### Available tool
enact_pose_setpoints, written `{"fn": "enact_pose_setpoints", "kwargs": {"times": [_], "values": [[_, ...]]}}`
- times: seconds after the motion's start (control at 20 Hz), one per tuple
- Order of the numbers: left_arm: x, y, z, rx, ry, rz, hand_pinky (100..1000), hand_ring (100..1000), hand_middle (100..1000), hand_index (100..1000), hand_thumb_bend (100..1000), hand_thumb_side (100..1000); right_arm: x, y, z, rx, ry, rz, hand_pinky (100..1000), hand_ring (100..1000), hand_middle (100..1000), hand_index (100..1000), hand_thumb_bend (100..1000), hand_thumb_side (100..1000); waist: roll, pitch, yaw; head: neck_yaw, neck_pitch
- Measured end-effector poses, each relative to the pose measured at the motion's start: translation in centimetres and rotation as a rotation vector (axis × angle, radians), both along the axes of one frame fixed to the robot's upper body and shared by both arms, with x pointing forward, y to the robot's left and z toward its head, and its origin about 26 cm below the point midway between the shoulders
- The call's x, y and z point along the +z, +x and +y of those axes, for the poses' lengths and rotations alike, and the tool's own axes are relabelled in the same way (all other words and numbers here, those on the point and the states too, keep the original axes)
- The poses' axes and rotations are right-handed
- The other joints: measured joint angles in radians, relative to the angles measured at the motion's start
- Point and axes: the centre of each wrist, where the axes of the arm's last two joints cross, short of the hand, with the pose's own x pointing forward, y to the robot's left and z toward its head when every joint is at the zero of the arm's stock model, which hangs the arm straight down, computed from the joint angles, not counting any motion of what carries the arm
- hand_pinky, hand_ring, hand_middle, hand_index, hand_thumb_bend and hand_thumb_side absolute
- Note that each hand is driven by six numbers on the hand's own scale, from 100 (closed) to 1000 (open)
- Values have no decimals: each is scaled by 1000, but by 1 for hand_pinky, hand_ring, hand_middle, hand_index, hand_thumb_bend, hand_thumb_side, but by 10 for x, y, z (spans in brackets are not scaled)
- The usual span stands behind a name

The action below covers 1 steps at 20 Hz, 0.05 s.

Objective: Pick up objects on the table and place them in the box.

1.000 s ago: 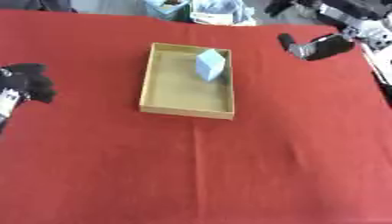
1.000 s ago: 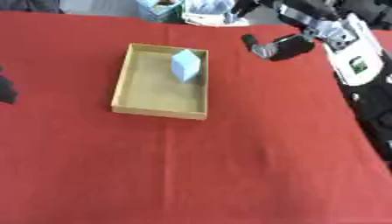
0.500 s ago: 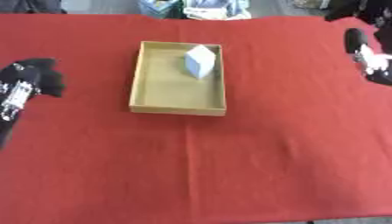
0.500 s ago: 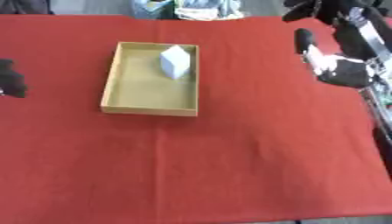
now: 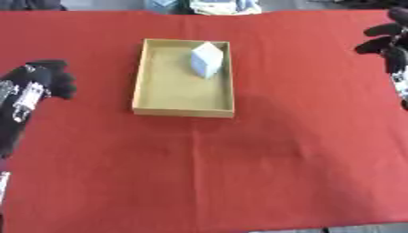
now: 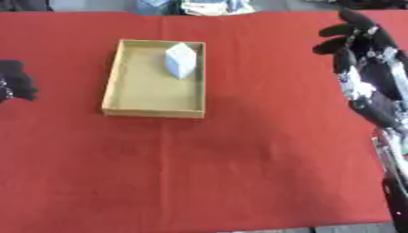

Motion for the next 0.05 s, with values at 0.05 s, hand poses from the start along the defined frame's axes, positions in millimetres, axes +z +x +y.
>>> {"fn": "enact_pose_setpoints", "kwargs": {"times": [0.05], "values": [[0, 0, 0, 1, -1, 0, 644, 638, 617, 798, 100, 805, -6, -2, 1, -3, 16, 25, 725, 668, 711, 921, 100, 610, 1, 0, 0, 1, 2]]}}
